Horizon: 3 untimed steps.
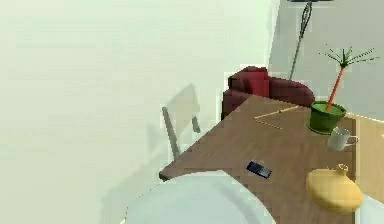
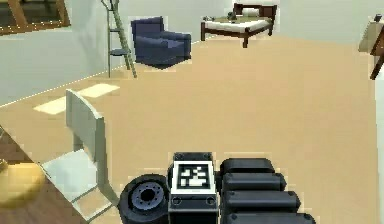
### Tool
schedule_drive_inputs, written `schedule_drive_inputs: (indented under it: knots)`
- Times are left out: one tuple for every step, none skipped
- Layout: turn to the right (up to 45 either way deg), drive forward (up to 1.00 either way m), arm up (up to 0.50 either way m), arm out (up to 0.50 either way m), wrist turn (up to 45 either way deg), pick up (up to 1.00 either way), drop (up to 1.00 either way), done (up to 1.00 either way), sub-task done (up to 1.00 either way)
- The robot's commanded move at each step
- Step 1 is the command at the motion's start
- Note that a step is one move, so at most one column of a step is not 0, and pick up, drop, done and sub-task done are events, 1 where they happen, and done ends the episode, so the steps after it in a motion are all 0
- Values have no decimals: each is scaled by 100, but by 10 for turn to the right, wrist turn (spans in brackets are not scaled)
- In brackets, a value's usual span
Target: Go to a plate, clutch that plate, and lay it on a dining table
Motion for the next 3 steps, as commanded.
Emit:
schedule_drive_inputs:
  knots:
    - [450, 0, 0, 0, 0, 0, 0, 0, 0]
    - [450, 0, 0, 0, 0, 0, 0, 0, 0]
    - [180, 0, 0, 0, 0, 0, 0, 0, 0]
